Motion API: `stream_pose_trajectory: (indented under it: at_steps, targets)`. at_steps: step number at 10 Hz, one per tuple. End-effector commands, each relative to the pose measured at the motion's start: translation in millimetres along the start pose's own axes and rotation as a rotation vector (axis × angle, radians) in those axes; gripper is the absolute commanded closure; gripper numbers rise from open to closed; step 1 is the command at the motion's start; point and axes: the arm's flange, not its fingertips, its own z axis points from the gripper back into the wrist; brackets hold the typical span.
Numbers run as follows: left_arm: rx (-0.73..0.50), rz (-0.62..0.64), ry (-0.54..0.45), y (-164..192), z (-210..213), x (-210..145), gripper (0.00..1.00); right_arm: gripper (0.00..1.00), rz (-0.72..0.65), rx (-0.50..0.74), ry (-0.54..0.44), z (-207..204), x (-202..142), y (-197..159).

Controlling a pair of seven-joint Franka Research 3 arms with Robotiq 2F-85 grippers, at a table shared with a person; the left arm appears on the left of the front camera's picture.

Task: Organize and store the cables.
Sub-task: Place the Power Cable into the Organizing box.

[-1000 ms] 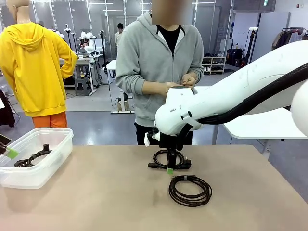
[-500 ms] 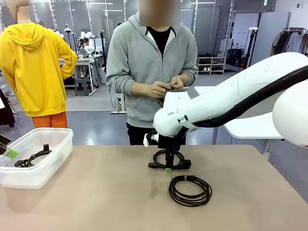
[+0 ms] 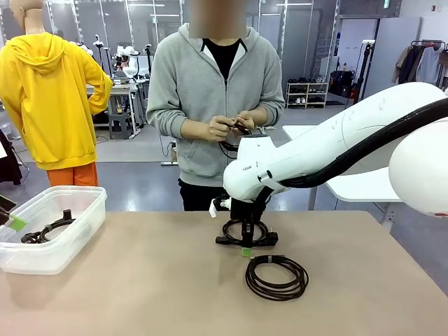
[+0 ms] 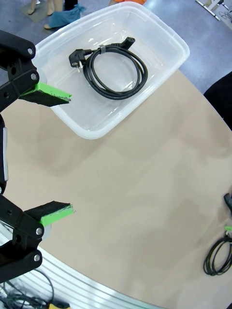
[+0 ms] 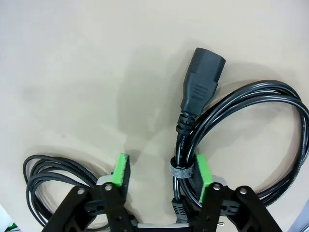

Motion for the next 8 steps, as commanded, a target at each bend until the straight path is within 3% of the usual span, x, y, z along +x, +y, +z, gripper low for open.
stream_pose_trajectory:
  at_steps: [1,8]
  targets:
    - [0.006,0.009,0.003,-1.3,-0.4,1.6,0.0,1.0,-0.025,0.0,0.024,3.8,3.9,-2.5]
    - [0.006,0.009,0.003,-1.3,-0.4,1.6,0.0,1.0,0.006,-0.017,0.017,38.9,5.5,7.5]
